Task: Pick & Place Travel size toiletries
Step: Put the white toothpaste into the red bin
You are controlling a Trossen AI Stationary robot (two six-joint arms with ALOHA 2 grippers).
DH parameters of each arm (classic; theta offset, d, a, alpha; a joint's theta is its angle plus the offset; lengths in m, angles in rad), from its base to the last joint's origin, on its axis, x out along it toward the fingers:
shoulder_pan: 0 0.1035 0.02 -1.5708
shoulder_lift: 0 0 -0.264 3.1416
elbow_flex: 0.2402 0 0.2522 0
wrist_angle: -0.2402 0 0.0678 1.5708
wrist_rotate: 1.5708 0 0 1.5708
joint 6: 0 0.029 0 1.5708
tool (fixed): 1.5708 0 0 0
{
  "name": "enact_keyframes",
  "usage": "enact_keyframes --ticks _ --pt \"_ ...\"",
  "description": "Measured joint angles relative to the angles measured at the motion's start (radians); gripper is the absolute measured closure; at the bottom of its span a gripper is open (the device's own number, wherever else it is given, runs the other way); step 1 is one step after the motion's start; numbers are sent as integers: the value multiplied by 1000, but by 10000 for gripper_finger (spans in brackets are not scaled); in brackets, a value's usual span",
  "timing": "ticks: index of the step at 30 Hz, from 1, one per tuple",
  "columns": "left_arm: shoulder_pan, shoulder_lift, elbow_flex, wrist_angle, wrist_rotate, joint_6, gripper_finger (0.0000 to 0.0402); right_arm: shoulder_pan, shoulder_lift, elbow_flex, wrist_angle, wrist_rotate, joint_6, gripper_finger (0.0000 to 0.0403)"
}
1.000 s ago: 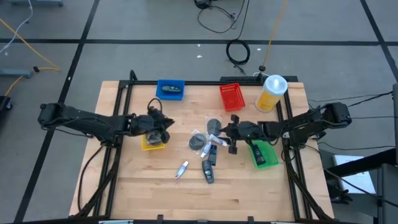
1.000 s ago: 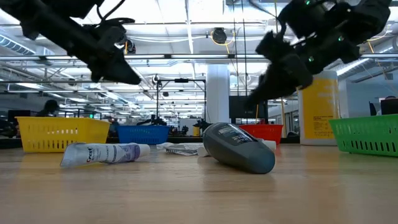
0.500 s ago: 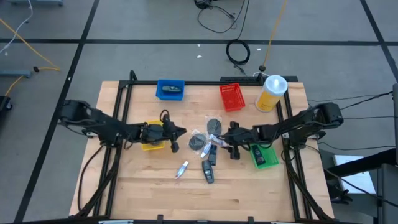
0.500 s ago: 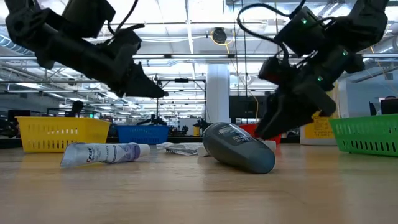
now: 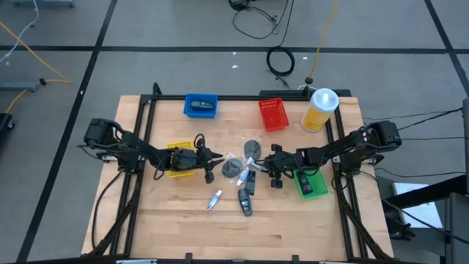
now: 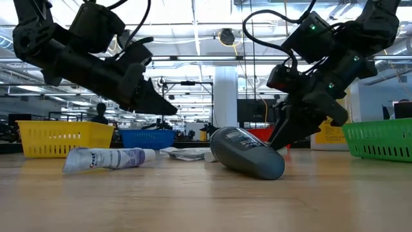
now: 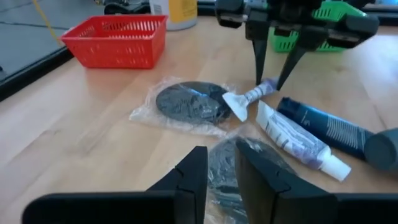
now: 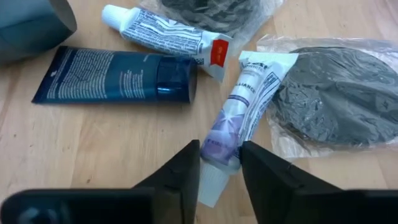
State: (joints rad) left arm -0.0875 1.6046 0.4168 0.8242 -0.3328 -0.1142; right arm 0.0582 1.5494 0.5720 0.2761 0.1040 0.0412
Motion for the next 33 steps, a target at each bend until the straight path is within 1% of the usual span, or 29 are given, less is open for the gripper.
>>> enact_keyframes --ticks 5,10,13,19,21,24,26,29,30,33 --pt "0 -1 0 3 -1 4 320 0 0 0 -4 0 -7 310" --pt "1 -1 0 0 -1 4 319 0 0 1 -13 0 -43 313" --pt "1 -1 0 0 -1 4 320 1 -2 1 -5 -1 -80 322" --pt "1 -1 0 1 -1 5 320 0 -64 0 7 4 -88 343" --pt "1 -1 0 0 -1 5 320 1 -94 0 31 34 -83 344" --pt "1 -1 0 1 -1 5 320 -8 -147 0 75 147 -83 346" --pt "1 -1 0 1 -1 5 320 -40 -181 0 82 188 -82 346" --pt "1 -1 0 1 -2 6 320 -130 -232 0 81 191 -55 346" --pt "1 -1 0 1 -2 6 320 -164 -245 1 71 173 -44 346" --pt "1 -1 0 2 -2 7 320 -246 -258 1 2 54 -9 344"
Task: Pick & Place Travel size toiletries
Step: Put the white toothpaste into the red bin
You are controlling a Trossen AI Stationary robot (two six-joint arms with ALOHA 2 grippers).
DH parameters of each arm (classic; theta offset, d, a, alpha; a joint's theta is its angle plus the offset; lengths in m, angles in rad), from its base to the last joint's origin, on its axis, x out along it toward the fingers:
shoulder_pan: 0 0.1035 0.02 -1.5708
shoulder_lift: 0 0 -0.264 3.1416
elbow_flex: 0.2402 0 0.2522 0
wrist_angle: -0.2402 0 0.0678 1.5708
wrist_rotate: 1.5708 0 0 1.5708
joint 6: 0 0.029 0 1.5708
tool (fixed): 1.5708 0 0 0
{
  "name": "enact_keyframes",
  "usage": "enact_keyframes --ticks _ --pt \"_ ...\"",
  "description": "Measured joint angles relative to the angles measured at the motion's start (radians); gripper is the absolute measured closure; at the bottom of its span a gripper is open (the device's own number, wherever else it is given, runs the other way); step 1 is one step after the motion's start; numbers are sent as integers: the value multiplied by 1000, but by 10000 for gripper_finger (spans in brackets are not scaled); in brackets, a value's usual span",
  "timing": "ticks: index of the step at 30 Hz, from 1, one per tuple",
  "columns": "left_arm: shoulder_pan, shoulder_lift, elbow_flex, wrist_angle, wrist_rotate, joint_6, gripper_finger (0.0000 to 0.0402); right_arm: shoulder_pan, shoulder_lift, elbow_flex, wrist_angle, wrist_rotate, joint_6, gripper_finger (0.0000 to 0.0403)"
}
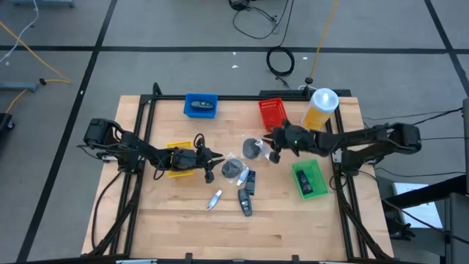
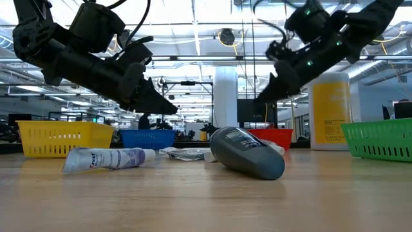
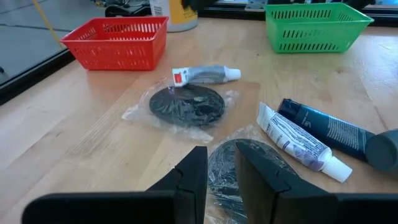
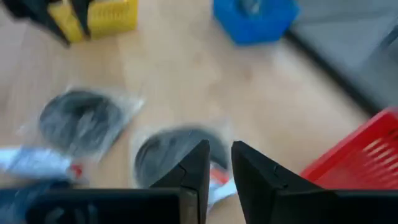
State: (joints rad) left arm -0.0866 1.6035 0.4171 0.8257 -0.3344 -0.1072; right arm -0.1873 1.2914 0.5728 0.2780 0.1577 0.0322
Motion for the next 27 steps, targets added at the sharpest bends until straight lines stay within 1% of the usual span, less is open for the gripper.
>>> enact_keyframes --ticks 1,3,5,7,9,13,16,18,20,22,25,27 --pt "0 0 0 0 0 0 320 -13 5 0 -32 -39 12 344" --pt "0 0 0 0 0 0 320 -16 31 0 -84 -76 44 343" --pt "2 0 0 -1 0 0 320 -6 72 0 -134 -81 80 336" --pt "2 0 0 -2 -1 0 320 6 121 0 -143 -82 109 319" --pt "2 0 0 -4 -1 -1 320 17 177 0 -112 -79 125 291" --pt "2 0 0 -4 -1 -3 320 31 255 2 -8 -28 123 217" --pt "2 0 0 -5 -1 -2 320 43 266 0 38 -28 88 169" --pt "2 0 0 -7 -1 -2 320 54 250 0 32 -19 62 149" --pt "2 -1 0 -10 -1 -2 320 70 220 -2 28 24 48 137" --pt "2 -1 0 -11 0 -3 320 88 187 0 6 109 39 134" --pt "2 -1 0 -12 0 -3 320 108 157 -1 -14 257 47 138" --pt "2 -1 0 -11 0 -4 320 108 153 -1 -37 299 87 144"
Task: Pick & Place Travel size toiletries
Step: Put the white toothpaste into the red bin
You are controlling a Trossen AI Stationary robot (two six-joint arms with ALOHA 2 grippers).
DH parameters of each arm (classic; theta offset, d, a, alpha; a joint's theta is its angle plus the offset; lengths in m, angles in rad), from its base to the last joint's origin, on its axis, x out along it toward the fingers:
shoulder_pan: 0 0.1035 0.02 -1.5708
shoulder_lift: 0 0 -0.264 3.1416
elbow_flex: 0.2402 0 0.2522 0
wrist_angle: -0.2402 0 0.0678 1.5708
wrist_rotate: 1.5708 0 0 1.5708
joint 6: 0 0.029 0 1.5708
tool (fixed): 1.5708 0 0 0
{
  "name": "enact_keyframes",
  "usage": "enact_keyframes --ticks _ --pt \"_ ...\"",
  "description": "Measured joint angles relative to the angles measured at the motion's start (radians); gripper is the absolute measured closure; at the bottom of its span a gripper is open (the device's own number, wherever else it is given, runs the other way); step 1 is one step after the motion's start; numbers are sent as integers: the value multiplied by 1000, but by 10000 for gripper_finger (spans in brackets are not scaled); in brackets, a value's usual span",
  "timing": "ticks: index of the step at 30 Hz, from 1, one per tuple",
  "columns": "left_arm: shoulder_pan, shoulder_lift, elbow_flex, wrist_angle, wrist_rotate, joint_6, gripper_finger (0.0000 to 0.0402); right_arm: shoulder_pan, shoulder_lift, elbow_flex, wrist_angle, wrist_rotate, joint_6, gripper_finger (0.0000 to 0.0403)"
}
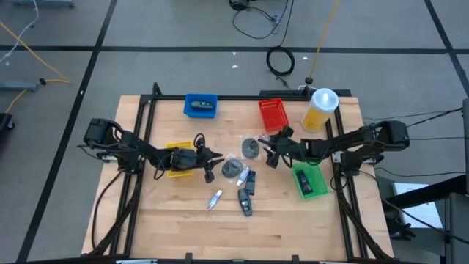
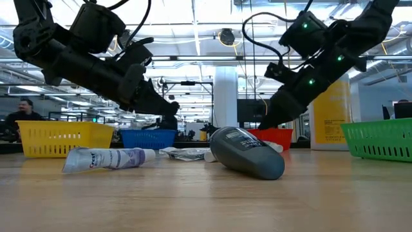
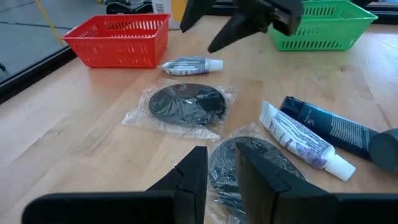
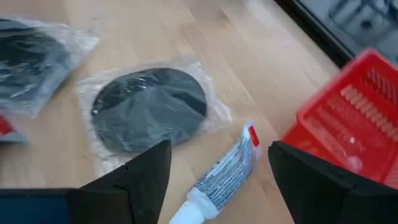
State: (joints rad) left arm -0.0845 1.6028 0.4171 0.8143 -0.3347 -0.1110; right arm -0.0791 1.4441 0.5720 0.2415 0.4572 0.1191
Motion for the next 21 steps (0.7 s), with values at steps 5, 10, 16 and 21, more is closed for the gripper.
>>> enact_keyframes --ticks 5,10,16,21 --pt "0 0 0 -1 1 -2 320 -34 48 0 -51 -13 111 162" --pt "0 0 0 -1 1 -2 320 -56 102 0 -37 -18 138 186" --pt "0 0 0 -1 1 -2 320 -68 115 0 -22 -114 101 239" --pt "0 0 0 -1 1 -1 320 -63 115 0 0 -120 58 298"
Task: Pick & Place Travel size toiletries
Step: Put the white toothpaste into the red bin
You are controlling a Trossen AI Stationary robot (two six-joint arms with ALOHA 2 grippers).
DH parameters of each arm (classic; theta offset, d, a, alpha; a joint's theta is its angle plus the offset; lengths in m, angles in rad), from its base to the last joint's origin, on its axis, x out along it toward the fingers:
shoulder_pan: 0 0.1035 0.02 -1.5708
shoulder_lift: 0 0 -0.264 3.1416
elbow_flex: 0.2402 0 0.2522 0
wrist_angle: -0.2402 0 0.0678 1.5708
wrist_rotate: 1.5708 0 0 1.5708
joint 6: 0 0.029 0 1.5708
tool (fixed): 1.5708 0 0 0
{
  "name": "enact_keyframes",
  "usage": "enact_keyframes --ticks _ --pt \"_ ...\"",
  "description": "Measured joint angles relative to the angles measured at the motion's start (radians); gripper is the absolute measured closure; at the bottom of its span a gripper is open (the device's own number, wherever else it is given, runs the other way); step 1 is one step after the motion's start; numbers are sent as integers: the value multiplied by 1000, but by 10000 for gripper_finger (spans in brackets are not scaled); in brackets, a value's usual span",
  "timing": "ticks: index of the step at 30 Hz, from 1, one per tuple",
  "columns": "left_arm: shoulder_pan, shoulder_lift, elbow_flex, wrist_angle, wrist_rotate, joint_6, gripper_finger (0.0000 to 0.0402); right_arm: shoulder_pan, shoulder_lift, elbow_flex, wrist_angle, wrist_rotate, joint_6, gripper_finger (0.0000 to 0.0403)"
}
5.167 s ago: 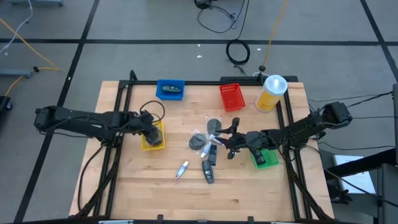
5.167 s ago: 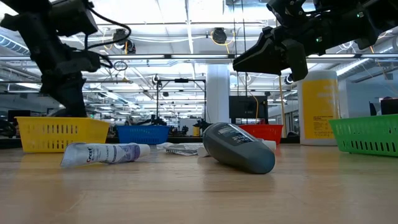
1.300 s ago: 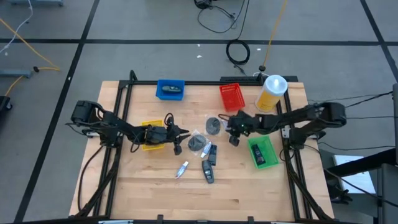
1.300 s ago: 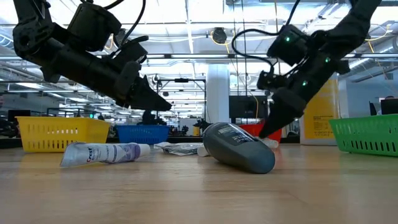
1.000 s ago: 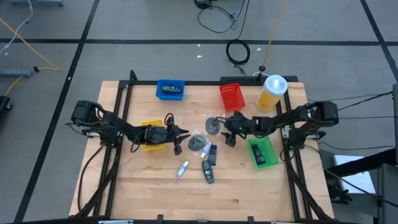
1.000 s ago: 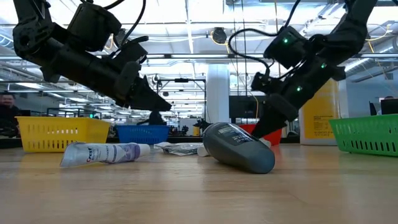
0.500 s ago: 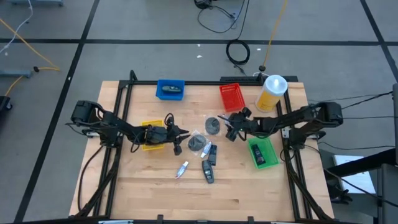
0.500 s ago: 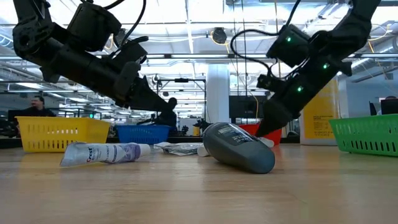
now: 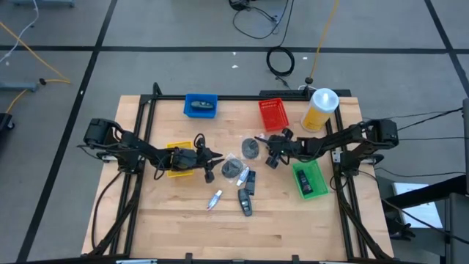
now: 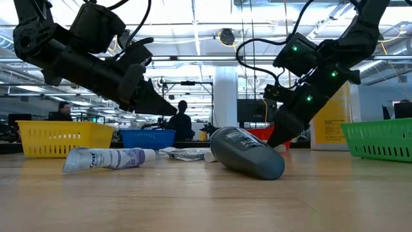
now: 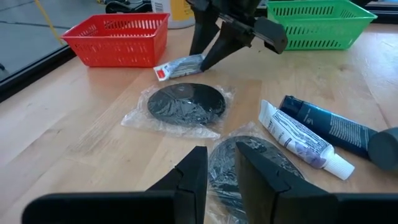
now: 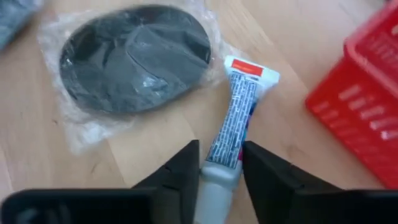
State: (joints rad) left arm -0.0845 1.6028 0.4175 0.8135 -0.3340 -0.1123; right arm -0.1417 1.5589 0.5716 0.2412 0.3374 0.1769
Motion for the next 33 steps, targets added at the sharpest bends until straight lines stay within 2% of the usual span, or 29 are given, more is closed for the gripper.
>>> enact_keyframes --ticks 5,10,14,19,21,25,30,33 --pt "0 0 0 0 0 2 320 22 0 0 127 -64 -71 346" --pt "0 0 0 0 0 2 320 -5 -45 17 206 -62 -119 356" --pt "0 0 0 0 -1 2 320 -91 -129 79 44 27 -84 349" --pt "4 0 0 0 -5 3 320 -254 -171 199 -259 51 10 350" --pt "6 0 0 0 -7 1 320 -318 -155 227 -320 30 47 350" --pt "6 0 0 0 -7 0 320 -411 -81 239 -300 -106 73 349" --pt "6 0 0 0 -7 1 320 -456 10 239 -171 -130 76 349" --pt "6 0 0 0 -7 3 320 -461 32 239 -157 -134 72 349"
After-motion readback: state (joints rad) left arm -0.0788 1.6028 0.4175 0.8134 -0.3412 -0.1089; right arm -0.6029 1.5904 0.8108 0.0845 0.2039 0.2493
